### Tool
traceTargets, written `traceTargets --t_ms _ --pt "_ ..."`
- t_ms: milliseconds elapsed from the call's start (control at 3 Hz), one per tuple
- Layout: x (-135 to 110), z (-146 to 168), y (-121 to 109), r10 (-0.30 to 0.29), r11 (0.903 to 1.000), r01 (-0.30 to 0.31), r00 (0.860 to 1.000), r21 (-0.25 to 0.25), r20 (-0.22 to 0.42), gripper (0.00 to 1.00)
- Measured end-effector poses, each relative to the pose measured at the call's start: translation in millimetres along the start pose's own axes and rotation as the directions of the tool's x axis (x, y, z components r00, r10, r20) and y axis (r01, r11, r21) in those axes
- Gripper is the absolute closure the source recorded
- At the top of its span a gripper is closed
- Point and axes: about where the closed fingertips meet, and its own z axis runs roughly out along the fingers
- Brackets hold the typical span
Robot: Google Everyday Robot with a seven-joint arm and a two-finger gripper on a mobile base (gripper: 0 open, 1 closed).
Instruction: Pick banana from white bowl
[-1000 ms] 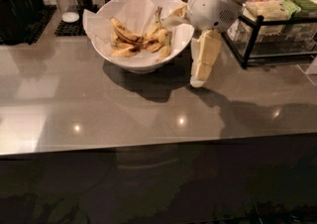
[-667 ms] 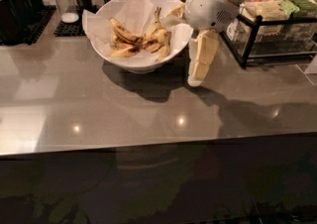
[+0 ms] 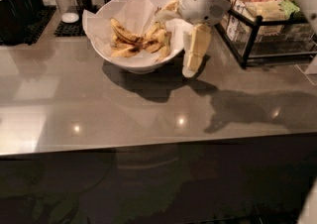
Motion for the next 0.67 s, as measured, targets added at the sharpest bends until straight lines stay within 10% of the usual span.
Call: traceTargets --t_ms 667 --pt "-2.0 28.2 -65.5 -0.058 0.9979 0.055 0.995 0.033 0.085 0.0"
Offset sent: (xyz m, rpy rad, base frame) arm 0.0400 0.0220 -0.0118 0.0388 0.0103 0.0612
